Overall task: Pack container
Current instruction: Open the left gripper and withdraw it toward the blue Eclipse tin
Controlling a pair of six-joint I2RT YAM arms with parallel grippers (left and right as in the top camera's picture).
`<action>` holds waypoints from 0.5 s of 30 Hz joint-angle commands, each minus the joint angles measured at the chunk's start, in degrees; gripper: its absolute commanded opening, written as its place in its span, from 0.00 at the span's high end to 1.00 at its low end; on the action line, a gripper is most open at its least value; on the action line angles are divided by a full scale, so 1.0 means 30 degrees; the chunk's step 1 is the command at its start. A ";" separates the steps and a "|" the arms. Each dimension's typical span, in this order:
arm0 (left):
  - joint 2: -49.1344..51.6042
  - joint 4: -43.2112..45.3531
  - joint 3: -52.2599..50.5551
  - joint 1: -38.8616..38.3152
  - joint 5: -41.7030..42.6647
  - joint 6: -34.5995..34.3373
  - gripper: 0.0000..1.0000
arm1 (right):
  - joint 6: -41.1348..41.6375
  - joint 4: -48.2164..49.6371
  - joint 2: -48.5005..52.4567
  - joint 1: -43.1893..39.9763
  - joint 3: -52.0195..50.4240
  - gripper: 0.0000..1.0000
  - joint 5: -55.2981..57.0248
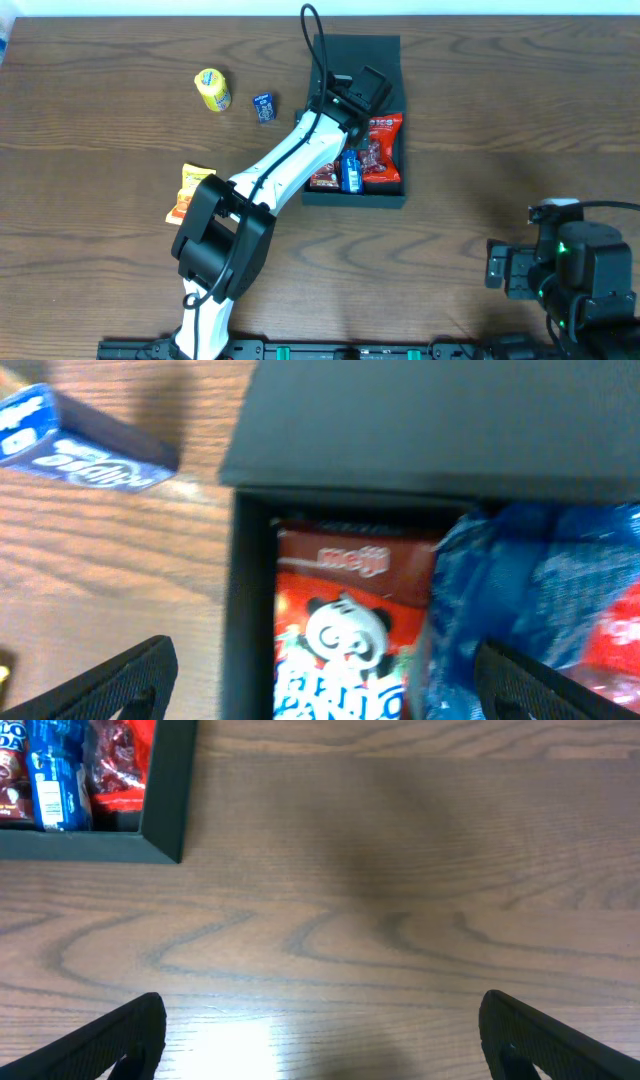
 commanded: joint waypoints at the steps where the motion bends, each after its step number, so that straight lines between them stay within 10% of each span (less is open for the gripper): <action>1: 0.0240 -0.1064 0.0525 -0.0058 -0.1144 0.0262 0.05 | -0.0189 0.0007 -0.0029 -0.0189 0.0022 0.01 -0.0058; 15: -0.6528 -0.3461 0.1035 -0.0313 -0.2484 0.0874 0.05 | -0.0189 0.0007 -0.0029 -0.0189 0.0022 0.01 -0.0058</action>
